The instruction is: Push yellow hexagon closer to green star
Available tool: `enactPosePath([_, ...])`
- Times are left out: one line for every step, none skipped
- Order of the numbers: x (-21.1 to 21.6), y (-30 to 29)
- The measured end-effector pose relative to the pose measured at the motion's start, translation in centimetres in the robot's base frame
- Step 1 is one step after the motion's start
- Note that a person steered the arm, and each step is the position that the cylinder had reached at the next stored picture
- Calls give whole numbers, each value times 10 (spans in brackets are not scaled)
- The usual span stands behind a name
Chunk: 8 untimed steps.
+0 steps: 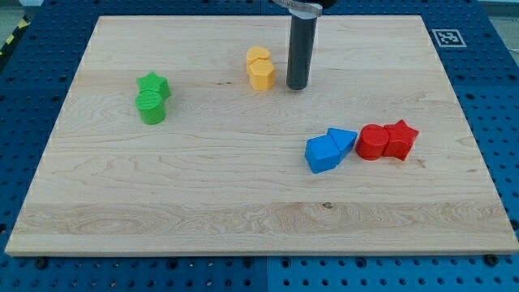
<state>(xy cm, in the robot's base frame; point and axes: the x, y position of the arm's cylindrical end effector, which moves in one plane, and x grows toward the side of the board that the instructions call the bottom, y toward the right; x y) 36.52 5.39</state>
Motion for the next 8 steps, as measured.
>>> enactPosePath([0,0])
enactPosePath([-9,-6])
enactPosePath([-19,-30])
enactPosePath([-19,-65])
enactPosePath([-19,-82])
enactPosePath([1,-72])
enactPosePath([12,-78])
enactPosePath([-18,-100])
